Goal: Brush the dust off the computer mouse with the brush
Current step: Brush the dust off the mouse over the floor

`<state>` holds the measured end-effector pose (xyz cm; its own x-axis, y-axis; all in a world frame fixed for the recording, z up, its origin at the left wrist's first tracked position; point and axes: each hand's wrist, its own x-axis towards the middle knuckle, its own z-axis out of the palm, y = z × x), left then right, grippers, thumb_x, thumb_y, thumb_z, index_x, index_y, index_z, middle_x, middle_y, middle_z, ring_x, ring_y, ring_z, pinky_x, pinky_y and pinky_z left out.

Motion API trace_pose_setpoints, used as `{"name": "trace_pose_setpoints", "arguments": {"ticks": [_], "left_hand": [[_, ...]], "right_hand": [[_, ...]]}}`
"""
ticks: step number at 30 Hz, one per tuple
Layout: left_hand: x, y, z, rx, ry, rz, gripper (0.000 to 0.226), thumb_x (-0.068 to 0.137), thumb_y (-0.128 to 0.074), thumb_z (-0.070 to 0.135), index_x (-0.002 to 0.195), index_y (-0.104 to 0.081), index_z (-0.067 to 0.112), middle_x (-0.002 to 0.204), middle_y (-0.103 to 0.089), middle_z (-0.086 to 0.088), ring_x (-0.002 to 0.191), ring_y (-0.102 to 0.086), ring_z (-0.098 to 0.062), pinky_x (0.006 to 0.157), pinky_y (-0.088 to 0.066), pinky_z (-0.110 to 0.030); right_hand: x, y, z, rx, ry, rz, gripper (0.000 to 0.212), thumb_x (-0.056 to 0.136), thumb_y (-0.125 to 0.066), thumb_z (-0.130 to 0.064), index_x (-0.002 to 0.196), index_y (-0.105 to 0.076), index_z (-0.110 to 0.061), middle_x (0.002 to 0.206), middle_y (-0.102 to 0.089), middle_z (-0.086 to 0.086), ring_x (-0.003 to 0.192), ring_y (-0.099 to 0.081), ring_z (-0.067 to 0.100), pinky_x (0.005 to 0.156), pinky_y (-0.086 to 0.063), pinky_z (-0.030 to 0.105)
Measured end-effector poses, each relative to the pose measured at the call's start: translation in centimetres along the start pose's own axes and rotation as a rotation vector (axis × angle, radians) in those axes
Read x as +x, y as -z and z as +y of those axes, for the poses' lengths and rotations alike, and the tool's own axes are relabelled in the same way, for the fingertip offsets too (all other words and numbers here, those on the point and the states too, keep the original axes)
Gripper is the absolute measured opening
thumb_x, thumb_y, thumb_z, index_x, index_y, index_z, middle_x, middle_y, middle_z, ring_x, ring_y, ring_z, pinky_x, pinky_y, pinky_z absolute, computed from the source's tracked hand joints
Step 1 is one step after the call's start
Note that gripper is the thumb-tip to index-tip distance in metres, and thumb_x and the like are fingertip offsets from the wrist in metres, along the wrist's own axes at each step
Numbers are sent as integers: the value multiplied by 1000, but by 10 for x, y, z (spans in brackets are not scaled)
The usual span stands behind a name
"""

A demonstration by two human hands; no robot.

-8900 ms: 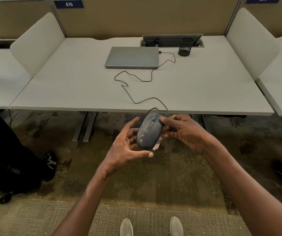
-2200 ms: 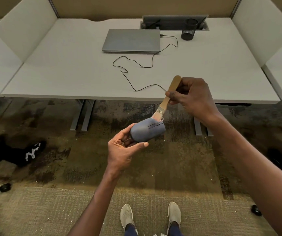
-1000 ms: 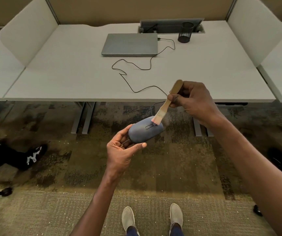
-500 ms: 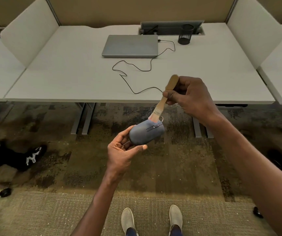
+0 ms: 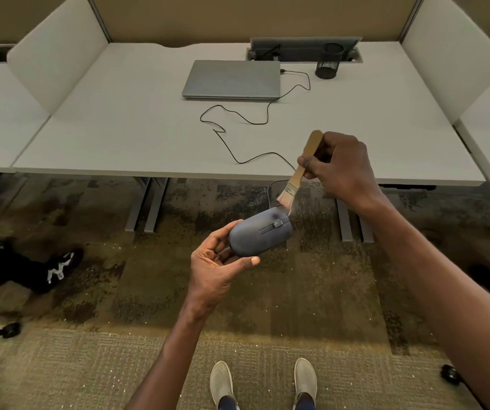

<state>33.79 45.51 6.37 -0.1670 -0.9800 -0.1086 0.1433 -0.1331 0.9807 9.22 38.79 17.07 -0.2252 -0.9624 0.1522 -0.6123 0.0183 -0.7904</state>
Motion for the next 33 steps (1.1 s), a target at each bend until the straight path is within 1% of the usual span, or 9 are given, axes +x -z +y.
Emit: {"name": "trace_pose_setpoints", "arguments": {"ticks": [2, 7, 11, 16, 19, 24, 27, 30, 33], "left_hand": [[1, 0, 1, -1, 1, -7, 72, 57, -84, 0, 123, -63, 21, 125, -68, -2, 113, -70, -16, 85, -59, -23], [3, -1, 0, 1, -1, -35, 72, 58, -85, 1, 124, -63, 20, 126, -69, -4, 116, -69, -19, 87, -60, -25], [3, -4, 2, 8, -11, -58, 71, 58, -85, 0, 122, -64, 22, 122, -72, 1, 115, -70, -19, 85, -60, -26], [3, -3, 3, 0, -29, -63, 71, 58, -85, 0, 123, -63, 21, 129, -68, -4, 117, -69, -20, 86, -60, -27], [2, 0, 1, 15, -38, -57, 72, 58, -86, 1, 124, -63, 20, 131, -66, -6, 118, -68, -19, 87, -60, -26], [0, 2, -2, 19, -42, -51, 72, 60, -85, 2, 125, -62, 20, 132, -65, -6, 119, -67, -19, 89, -60, -27], [-1, 4, -4, 3, -41, -39, 72, 59, -84, 0, 124, -62, 20, 130, -66, -5, 118, -68, -18, 87, -59, -24], [-1, 7, -4, -30, -29, -5, 71, 58, -83, -1, 122, -63, 22, 123, -69, 1, 115, -70, -17, 84, -60, -23], [0, 12, -4, -50, -20, 20, 73, 56, -89, 3, 121, -64, 24, 120, -72, 2, 115, -70, -19, 84, -60, -24]], "right_hand": [[-1, 1, -10, 47, 23, 10, 20, 90, -76, -14, 101, -67, 0, 89, -74, 11, 71, -76, 16, 68, -63, 26], [2, -7, -35, 181, 24, -92, 28, 88, -76, -9, 111, -64, 3, 89, -76, 13, 70, -77, 17, 68, -64, 29], [7, -23, -43, 102, 12, -176, 23, 87, -78, -11, 103, -65, 0, 86, -74, 11, 63, -76, 14, 59, -60, 19], [14, -32, -37, 5, -52, -197, 22, 85, -79, -10, 100, -66, 0, 85, -72, 12, 56, -73, 10, 57, -61, 20], [18, -28, -32, -31, -97, -183, 22, 84, -79, -6, 99, -66, 1, 85, -73, 15, 59, -74, 14, 60, -63, 27], [21, -17, -23, -58, -140, -147, 22, 85, -78, -4, 102, -67, 3, 88, -72, 17, 60, -72, 14, 49, -54, 13], [20, -12, -18, -94, -103, -81, 20, 87, -76, -8, 104, -66, -1, 88, -72, 14, 62, -72, 13, 54, -58, 16], [15, -6, -16, -63, -49, -34, 22, 90, -74, -9, 108, -64, -1, 90, -72, 12, 68, -75, 18, 68, -64, 29], [9, -3, -16, -16, -47, -57, 24, 90, -75, -10, 109, -63, -1, 92, -72, 12, 70, -75, 19, 70, -64, 31]]}}
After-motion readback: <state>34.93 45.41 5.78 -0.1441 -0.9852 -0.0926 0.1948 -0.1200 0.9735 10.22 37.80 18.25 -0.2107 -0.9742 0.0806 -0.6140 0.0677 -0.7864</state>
